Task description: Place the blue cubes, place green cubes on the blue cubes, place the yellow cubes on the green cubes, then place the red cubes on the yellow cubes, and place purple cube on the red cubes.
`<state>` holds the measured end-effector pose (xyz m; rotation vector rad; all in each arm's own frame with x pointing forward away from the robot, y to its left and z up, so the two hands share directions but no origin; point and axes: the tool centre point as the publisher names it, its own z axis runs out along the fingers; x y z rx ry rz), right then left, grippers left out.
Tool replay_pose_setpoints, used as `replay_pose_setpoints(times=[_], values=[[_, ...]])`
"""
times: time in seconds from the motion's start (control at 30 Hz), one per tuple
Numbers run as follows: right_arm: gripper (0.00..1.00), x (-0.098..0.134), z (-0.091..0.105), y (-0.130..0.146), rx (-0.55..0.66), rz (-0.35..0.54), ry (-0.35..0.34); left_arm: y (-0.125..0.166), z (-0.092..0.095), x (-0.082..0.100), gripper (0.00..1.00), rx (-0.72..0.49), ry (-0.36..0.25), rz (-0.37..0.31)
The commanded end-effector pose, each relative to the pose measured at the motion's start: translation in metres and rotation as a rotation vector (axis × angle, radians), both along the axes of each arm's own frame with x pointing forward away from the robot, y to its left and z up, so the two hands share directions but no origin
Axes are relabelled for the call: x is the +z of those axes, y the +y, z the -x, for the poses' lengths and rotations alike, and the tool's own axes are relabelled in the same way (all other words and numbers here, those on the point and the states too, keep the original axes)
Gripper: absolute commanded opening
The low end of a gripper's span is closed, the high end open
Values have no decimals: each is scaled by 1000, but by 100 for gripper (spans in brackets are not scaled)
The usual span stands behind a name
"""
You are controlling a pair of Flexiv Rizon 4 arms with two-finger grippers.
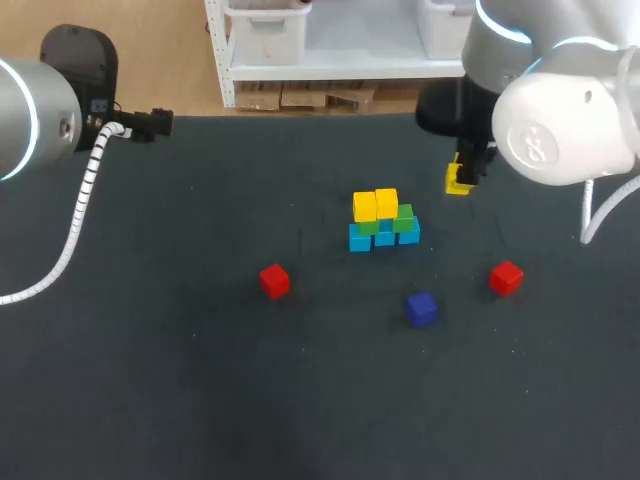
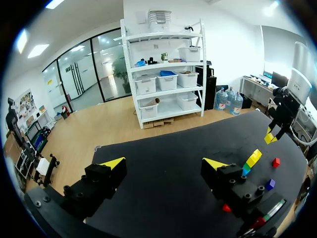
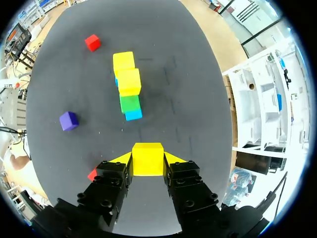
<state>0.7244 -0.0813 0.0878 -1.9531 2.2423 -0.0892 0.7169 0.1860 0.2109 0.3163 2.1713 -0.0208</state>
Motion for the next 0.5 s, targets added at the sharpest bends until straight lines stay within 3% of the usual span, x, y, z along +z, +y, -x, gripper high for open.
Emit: replay_pose_setpoints(times=[0.03, 0.5], values=[[0, -3, -4, 12, -3, 6, 1, 2, -1, 1, 100, -8, 5, 3], [0, -12, 4, 37, -18, 12, -5, 2, -1, 1, 100, -8, 5, 3]])
